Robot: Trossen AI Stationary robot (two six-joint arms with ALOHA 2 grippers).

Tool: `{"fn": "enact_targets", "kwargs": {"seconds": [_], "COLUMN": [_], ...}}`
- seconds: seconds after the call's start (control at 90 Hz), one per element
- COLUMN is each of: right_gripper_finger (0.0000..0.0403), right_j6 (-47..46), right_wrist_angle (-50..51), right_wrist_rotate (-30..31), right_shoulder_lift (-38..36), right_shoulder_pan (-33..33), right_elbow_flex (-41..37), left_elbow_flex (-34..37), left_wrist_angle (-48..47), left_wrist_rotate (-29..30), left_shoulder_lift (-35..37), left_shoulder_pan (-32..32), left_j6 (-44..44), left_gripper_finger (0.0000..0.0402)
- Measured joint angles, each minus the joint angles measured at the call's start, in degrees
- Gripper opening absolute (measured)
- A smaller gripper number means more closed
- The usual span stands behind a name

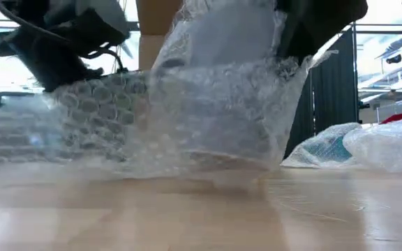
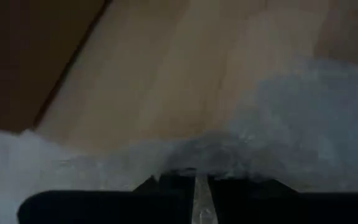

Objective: Wrap mug
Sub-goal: Wrap the blue cup with the transparent bubble wrap

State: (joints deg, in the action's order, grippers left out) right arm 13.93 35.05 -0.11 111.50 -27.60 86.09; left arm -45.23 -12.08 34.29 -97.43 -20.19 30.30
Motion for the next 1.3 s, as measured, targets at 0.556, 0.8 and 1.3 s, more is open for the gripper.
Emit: {"fn": "enact_targets", "kwargs": {"seconds": [0.556,0.8,1.3], "right_gripper_finger": [0.0004,0.0004,0.0004], "right_j6": [-4.9,-6.8,-2.0], "right_wrist_angle": [4.5,7.8,8.4], "right_wrist_rotate": [3.7,5.3,6.1], "right_shoulder_lift": [0.0,-0.1,-0.1], "right_shoulder_pan": [0.1,-0.2,-0.9], "right_elbow_flex": [-0.5,-0.5,-0.5], "left_elbow_flex": [-23.5,-27.2,-20.1], "left_wrist_angle": [-30.3,-40.5,-44.7], "left_wrist_rotate": [2.1,4.2,1.7], "left_shoulder_lift": [0.1,0.7,0.9], "left_shoulder_pan": [0.8,-5.0,-20.1], "left_j6": [-8.7,-3.8,14.2], "left_gripper_finger": [0.0023,0.0023,0.0023]}}
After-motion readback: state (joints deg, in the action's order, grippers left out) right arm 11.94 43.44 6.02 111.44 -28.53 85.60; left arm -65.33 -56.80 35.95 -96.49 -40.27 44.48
